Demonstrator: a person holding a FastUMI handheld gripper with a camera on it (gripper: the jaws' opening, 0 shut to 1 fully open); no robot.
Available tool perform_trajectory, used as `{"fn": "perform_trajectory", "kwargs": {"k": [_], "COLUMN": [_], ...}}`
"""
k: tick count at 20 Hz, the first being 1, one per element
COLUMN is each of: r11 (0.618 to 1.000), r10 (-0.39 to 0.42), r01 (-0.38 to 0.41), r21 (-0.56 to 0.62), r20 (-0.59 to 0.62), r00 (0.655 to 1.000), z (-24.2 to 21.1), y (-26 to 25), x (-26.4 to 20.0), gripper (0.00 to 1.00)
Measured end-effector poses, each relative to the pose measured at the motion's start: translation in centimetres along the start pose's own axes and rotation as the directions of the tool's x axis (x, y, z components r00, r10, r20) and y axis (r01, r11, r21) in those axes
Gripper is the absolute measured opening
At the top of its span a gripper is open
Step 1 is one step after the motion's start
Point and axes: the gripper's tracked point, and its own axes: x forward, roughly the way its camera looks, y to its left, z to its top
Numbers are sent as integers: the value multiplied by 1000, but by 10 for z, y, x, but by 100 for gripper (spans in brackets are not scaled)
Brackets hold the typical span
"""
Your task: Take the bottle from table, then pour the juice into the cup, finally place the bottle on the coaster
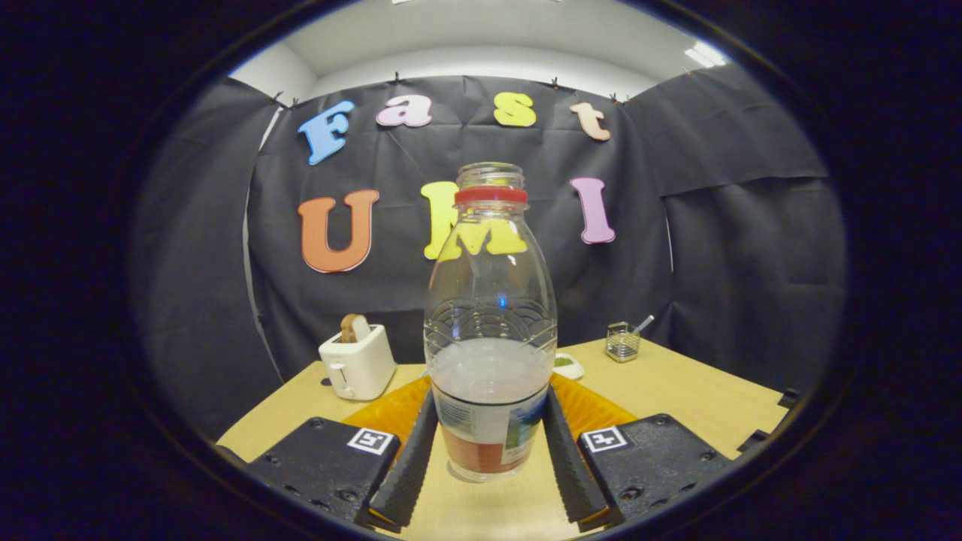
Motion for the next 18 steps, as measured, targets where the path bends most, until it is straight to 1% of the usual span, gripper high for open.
{"fn": "perform_trajectory", "kwargs": {"k": [2, 7, 10, 14, 18], "r11": [999, 996, 997, 997, 994], "r10": [-16, -1, 40, 71, 88], "r01": [15, -7, -47, -76, -98], "r21": [-31, -93, -62, -29, -55], "r20": [-30, -81, -108, -136, -159], "r00": [999, 997, 993, 988, 983], "z": [-17, -55, -81, -115, -134], "y": [-1, 8, 19, 21, 27], "x": [16, 60, 82, 103, 116], "gripper": [77, 79, 80, 81, 81]}}
